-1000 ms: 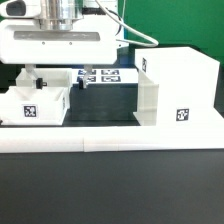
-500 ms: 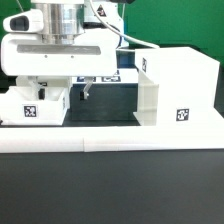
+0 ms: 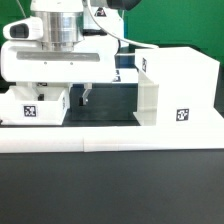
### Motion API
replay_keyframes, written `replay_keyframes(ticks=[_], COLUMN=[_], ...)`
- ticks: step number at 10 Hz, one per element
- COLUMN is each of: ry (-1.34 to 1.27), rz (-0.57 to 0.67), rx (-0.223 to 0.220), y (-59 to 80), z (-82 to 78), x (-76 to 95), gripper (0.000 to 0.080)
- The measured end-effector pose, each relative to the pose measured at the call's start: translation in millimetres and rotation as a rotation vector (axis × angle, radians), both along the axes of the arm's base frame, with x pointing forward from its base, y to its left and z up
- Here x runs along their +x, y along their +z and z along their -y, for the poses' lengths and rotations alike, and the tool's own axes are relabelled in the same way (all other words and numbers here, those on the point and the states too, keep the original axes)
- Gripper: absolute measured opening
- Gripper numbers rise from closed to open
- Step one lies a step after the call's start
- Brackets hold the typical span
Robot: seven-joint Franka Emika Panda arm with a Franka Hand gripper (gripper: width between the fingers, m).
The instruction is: Assemble drawer
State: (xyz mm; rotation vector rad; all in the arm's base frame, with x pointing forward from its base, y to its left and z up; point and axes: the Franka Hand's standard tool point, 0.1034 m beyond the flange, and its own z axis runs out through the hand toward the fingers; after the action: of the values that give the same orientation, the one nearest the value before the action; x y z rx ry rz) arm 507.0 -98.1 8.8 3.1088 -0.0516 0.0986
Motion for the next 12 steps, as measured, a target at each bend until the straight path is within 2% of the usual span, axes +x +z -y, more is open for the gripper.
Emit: replay_keyframes(ticks=[3,4,6,7,8,9,12], ry=[0.004,0.004,0.004,0.004,0.004,0.004,0.004], rz=[0.002,0.002,0.002,0.002,0.002,0.002,0.002], rx=[0.001,0.001,0.001,0.001,0.001,0.001,0.001], y=[-0.6,-0.6,-0.6,-0.6,-0.6,-0.6,-0.6], z=[-1.9,-1.9,-1.9,-1.9,-1.9,-1.9,-1.9], x=[2.4,2.3,2.3,2.3,2.3,2.3,2.3], gripper=[0.0649,0.055,0.0269,0.0269,0.0078,0.0041,0.0041])
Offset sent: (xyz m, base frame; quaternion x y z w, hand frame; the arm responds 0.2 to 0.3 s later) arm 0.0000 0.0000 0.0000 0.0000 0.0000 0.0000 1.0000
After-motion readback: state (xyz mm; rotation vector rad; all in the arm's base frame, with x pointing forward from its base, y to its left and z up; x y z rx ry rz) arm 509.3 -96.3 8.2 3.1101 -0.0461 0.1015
